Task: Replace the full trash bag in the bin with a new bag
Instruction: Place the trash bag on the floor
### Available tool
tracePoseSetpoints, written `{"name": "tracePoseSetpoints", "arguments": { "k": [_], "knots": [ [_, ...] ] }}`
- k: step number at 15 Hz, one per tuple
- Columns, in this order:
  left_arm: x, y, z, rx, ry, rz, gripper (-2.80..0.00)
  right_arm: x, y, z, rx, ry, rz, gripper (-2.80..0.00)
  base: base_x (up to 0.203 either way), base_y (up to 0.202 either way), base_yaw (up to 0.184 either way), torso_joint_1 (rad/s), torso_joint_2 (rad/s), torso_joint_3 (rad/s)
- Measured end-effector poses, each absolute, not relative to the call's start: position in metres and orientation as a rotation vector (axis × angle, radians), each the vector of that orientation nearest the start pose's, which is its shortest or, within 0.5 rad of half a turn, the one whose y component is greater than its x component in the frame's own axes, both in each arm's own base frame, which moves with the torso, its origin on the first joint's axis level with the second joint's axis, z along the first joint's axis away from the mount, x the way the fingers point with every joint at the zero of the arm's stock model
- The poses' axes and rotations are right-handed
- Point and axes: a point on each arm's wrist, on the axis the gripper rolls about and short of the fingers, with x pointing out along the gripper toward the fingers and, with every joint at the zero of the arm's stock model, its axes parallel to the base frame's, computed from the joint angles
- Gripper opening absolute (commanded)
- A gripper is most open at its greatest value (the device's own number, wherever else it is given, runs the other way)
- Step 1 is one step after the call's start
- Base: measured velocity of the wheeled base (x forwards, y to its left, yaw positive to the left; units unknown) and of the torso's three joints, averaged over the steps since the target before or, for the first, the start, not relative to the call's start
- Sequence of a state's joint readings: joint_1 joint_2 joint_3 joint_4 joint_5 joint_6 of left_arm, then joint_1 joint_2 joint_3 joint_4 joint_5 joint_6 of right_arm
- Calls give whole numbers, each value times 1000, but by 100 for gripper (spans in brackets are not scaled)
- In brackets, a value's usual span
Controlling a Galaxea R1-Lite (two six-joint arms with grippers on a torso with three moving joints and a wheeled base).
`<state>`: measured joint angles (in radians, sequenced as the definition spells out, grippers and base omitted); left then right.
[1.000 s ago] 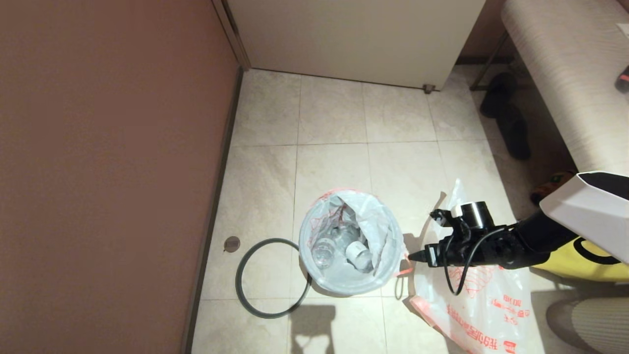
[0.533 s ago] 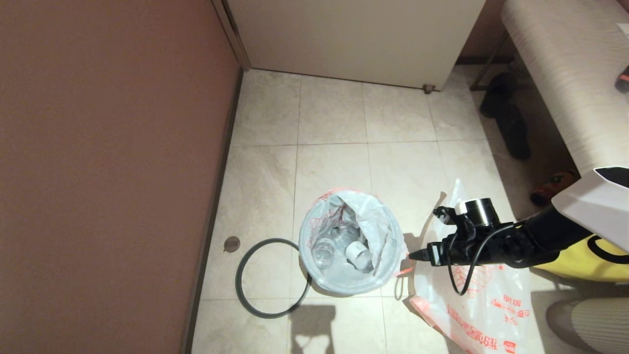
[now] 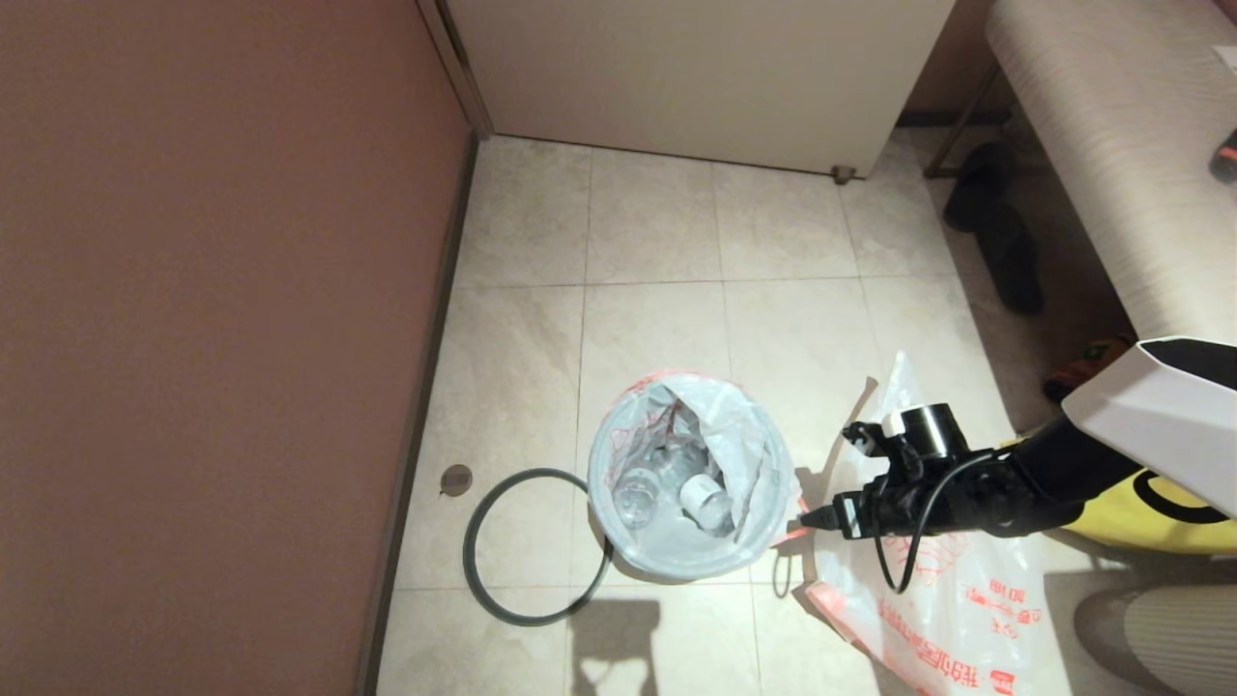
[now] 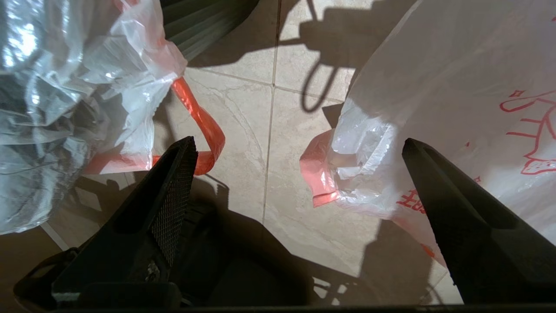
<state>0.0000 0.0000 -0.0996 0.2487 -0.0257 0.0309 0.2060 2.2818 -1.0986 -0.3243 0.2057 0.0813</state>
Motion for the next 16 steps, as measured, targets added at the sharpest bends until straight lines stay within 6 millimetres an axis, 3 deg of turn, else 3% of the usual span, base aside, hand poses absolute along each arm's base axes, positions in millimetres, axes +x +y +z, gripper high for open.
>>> {"name": "tracePoseSetpoints", "arguments": {
  "k": [7,11,13,16],
  "knots": [
    [-32,-1,77,29,149,-28,-280,418,97,1,62,830,343,0,0,0,0,0,0,0],
    [-32,-1,77,29,149,-28,-280,439,106,-11,-31,772,166,0,0,0,0,0,0,0],
    [-32,-1,77,29,149,-28,-280,445,113,-5,-69,677,68,0,0,0,0,0,0,0],
    [-32,-1,77,30,149,-28,-280,446,122,26,-101,550,-43,0,0,0,0,0,0,0]
  ]
}}
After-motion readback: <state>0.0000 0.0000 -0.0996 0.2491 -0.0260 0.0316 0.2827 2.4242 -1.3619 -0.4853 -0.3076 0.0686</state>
